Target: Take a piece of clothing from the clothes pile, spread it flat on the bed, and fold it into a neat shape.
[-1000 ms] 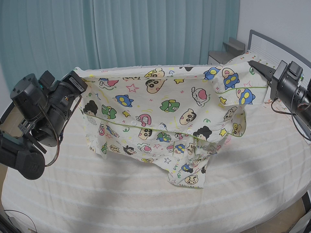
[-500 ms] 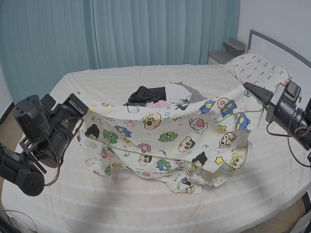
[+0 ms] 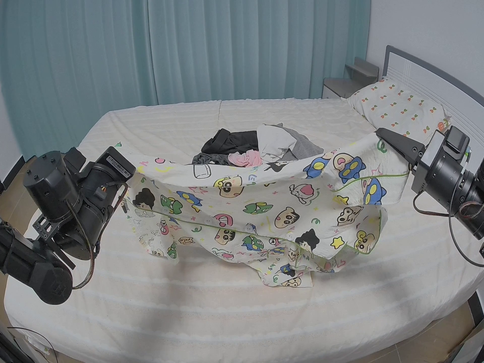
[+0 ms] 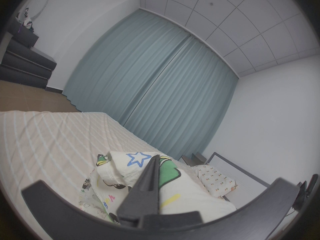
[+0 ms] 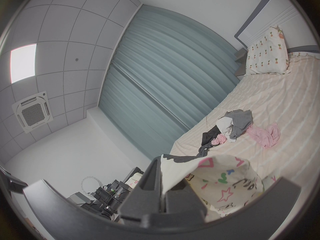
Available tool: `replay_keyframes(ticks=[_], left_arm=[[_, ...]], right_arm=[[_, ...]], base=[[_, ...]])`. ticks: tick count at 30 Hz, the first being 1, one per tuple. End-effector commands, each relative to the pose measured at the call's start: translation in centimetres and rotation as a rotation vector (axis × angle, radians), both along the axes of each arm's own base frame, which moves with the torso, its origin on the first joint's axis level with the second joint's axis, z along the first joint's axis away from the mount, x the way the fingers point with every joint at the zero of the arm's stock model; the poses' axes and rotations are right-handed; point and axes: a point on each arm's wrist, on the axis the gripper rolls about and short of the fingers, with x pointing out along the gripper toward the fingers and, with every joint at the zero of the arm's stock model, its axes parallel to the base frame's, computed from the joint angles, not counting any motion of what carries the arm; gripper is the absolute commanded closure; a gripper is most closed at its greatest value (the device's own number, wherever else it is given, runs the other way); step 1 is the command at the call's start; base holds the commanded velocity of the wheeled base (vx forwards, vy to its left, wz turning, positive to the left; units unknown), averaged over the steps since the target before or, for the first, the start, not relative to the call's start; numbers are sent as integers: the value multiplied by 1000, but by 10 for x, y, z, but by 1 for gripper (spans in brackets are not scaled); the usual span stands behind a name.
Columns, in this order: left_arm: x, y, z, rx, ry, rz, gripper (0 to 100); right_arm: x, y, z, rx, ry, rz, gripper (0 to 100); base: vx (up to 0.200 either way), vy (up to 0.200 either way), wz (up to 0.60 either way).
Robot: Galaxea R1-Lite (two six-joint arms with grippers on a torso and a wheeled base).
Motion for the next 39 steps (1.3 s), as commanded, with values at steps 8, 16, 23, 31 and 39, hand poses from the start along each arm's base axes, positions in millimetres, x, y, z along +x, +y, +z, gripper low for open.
replay_keyframes(ticks=[8, 16, 23, 31, 39], left_arm=[[-5, 9, 5, 5, -15, 20, 100], [-5, 21, 11, 15, -39, 37, 100], [0, 38, 12, 49, -43, 71, 100], [-7, 44, 15, 129, -44, 98, 100], [-20, 48, 18, 198, -48, 119, 100]], right_arm=[[-10, 4, 4, 6, -18, 33, 100], [-10, 4, 3, 5, -15, 33, 100], [-10, 4, 2, 1, -14, 32, 100], [-4, 6, -4, -12, 8, 32, 100], [-2, 9, -8, -35, 12, 29, 100]], base=[[0, 100, 0], [0, 200, 0], [0, 200, 0], [0, 200, 0], [0, 200, 0]])
